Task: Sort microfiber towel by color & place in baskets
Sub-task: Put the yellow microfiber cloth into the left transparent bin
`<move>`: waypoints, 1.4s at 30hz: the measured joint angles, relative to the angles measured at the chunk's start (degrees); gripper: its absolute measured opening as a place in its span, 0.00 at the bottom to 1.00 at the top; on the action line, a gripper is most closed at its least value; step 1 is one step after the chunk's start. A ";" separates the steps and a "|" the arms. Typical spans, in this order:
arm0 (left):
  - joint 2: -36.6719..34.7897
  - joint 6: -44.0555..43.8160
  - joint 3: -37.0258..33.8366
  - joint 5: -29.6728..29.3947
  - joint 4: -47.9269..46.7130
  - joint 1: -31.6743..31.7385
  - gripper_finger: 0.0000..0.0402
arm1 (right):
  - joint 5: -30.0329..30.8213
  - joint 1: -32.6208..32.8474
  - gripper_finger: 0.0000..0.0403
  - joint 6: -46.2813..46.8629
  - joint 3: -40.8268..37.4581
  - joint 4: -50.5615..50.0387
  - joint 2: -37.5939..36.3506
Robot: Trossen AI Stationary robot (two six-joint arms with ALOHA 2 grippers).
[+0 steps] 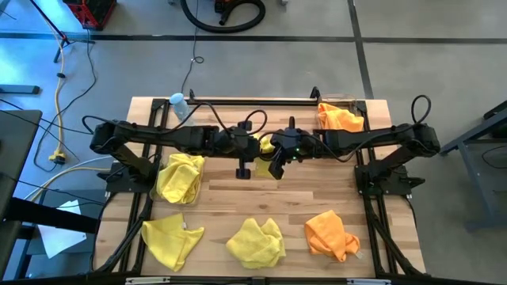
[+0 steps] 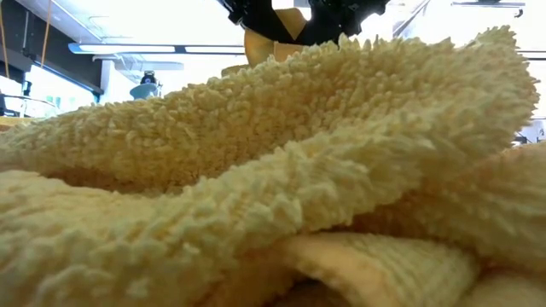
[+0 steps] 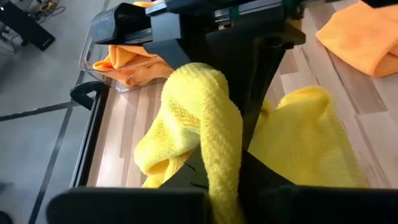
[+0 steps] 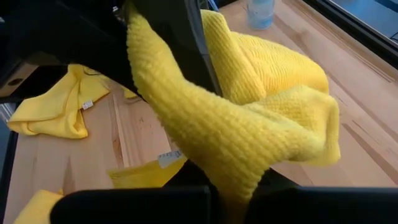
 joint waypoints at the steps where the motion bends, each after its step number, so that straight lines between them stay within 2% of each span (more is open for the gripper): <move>1: 0.00 -0.34 0.02 -0.02 -0.06 0.00 0.02 | 0.23 0.00 0.01 -0.02 0.00 0.02 0.02; 5: 0.00 -0.69 0.02 -0.95 -0.07 0.00 0.01 | 1.61 0.00 0.07 0.20 0.00 0.03 0.02; 11: -2.26 -3.49 -0.02 -3.48 -3.43 0.01 0.00 | 3.18 -0.02 0.26 1.40 0.09 -2.08 -0.04; 17: -8.32 -12.49 0.00 -4.10 -11.80 -0.03 0.00 | 3.06 0.00 0.37 1.40 0.09 -3.53 -0.04; 26: -20.43 -31.14 0.00 -4.21 -27.10 -4.05 0.00 | 3.16 -0.01 0.39 -1.83 0.09 -3.48 -0.04; 32: -26.98 -48.45 0.02 -6.88 -44.89 -10.20 0.00 | 5.79 0.00 0.39 -4.39 0.09 -3.30 -0.04; 38: -28.57 -66.67 0.01 -7.30 -64.92 -13.40 0.00 | 6.34 -0.62 0.39 -6.08 0.09 -2.03 -0.04; 42: -28.23 -67.22 -0.85 -8.67 -64.38 -12.79 0.00 | 6.33 -1.46 0.39 -5.67 0.09 -1.99 -0.06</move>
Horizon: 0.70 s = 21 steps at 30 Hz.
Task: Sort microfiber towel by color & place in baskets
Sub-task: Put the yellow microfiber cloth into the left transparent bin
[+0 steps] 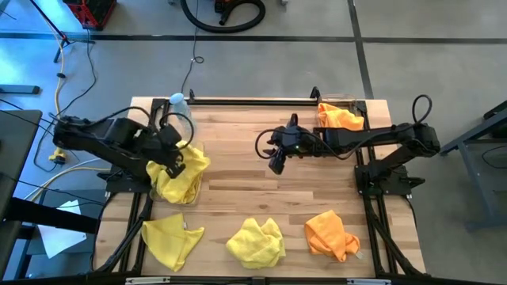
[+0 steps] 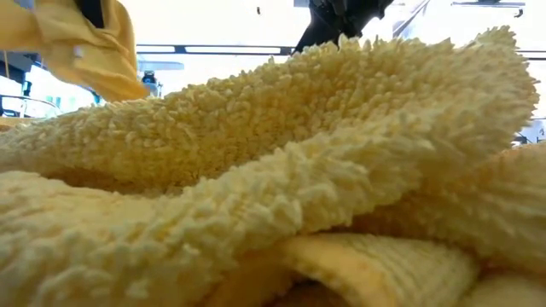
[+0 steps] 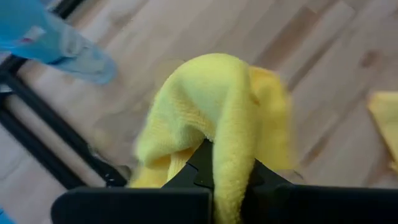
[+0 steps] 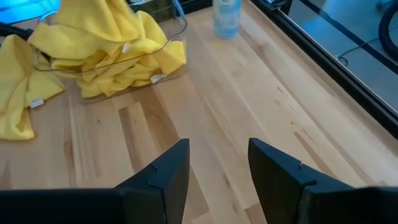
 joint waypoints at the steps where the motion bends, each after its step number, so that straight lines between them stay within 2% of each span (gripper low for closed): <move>1: 0.76 0.04 0.04 -0.72 -0.33 0.64 0.00 | 0.00 -0.14 0.39 0.01 0.00 0.00 0.01; 10: 8.11 9.65 -1.23 -0.55 -0.13 10.11 0.00 | -0.42 -0.11 0.39 1.87 0.00 0.47 0.01; 14: 9.06 15.11 -7.69 2.90 -0.17 13.72 0.00 | -0.44 0.42 0.39 3.81 0.00 0.31 0.01; 17: 8.13 15.67 -13.02 3.16 0.23 15.65 0.00 | -0.47 0.82 0.39 4.10 0.00 0.21 0.01; 21: 7.09 16.36 -17.94 2.40 7.30 18.25 0.00 | -0.46 0.94 0.39 4.10 0.00 0.22 0.01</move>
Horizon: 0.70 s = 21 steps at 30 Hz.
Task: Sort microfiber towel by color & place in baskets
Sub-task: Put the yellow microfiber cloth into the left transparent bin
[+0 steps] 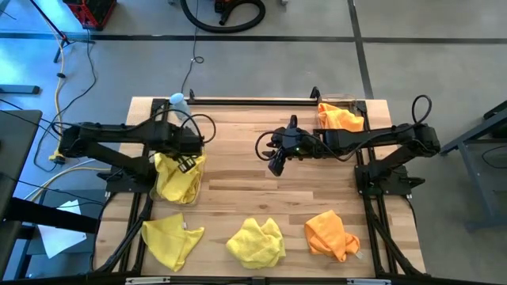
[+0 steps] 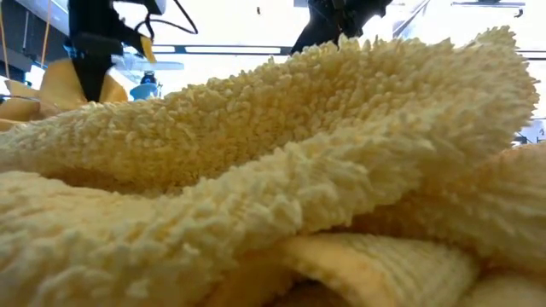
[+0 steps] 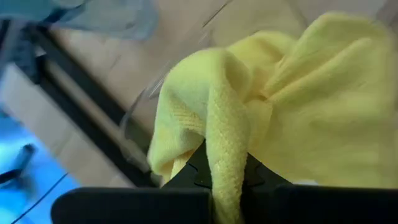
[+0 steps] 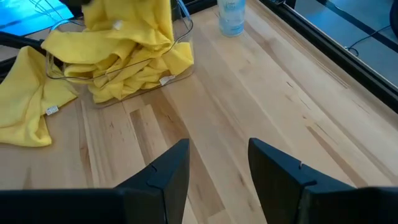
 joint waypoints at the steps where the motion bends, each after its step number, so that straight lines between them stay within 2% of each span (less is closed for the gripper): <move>1: 0.00 0.66 -0.92 0.30 2.48 0.61 0.00 | 0.00 0.00 0.39 0.00 0.00 -0.02 0.00; 4: 0.12 1.76 -3.54 1.35 10.08 1.83 0.00 | 0.00 -0.13 0.39 0.00 0.00 -0.01 0.00; 9: -0.01 0.66 -4.75 1.93 12.09 2.27 0.04 | 0.00 -0.13 0.39 0.22 0.00 0.00 0.00; 13: -1.55 -1.18 -4.74 2.30 12.11 2.26 0.12 | 0.00 -0.13 0.39 0.42 0.00 -0.02 0.00; 21: -6.45 -3.77 -3.57 6.77 10.83 2.26 0.30 | 0.00 -0.13 0.39 0.42 0.00 -0.04 0.00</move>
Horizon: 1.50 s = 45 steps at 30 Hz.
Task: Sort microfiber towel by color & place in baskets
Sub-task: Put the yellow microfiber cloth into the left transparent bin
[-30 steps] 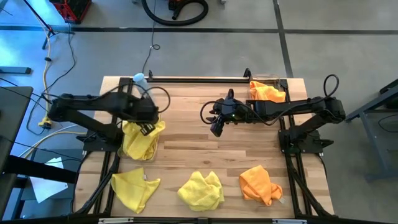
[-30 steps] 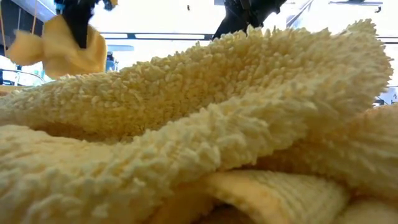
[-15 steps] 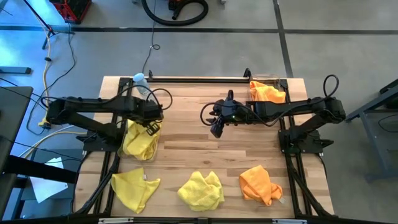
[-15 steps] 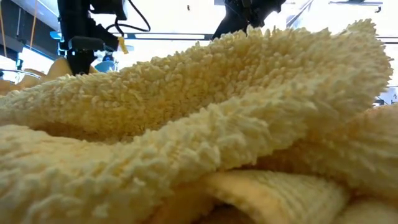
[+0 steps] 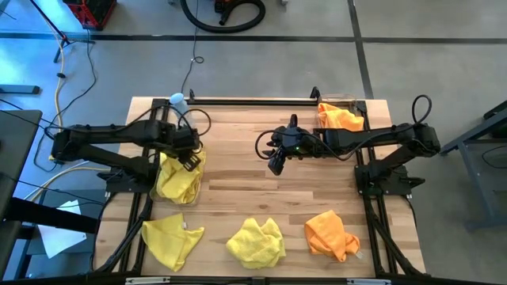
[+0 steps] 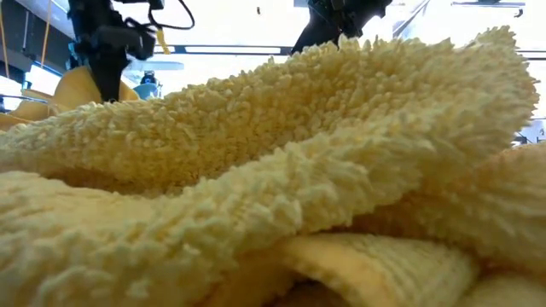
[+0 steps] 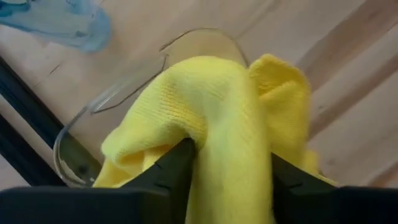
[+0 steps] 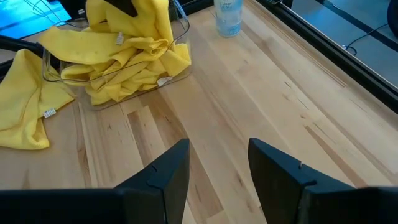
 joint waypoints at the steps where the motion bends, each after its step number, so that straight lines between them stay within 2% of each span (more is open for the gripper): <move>1: -0.71 -0.66 0.85 0.22 -0.65 0.00 0.32 | 0.00 0.00 0.39 0.00 0.00 0.02 0.00; 8: -5.09 -2.63 7.52 0.65 -2.49 -0.04 0.35 | 0.02 0.00 0.39 -0.31 0.00 0.02 0.00; 12: -6.79 -7.16 7.24 0.65 -2.56 -0.07 0.34 | 0.02 0.00 0.39 -0.37 0.00 0.00 0.00; 17: -6.80 -11.73 2.20 0.90 -1.65 -0.07 0.27 | 0.02 0.00 0.39 -0.26 0.00 0.00 0.00; 24: -3.74 -13.72 -8.68 1.31 9.61 -0.09 0.02 | 0.02 0.00 0.39 -0.31 0.00 0.00 0.00; 28: -1.13 -15.78 -12.84 1.97 12.14 -0.09 0.03 | 0.08 0.00 0.39 -0.37 0.00 -0.13 0.00; 32: 0.61 -16.13 -14.08 4.28 11.97 -0.09 0.00 | 0.72 0.00 0.39 -0.42 0.00 -0.17 0.00; 37: -0.46 -16.50 -10.21 5.22 11.40 -0.09 0.00 | 0.85 0.00 0.39 -0.42 0.00 -0.26 0.00; 42: -2.77 -16.08 -1.23 5.32 7.71 -0.09 0.00 | 0.87 0.00 0.39 -0.28 0.00 -0.29 0.00; 45: -3.45 -14.60 5.06 1.41 3.86 -0.09 0.00 | 0.87 0.00 0.39 -0.26 0.00 -0.31 0.00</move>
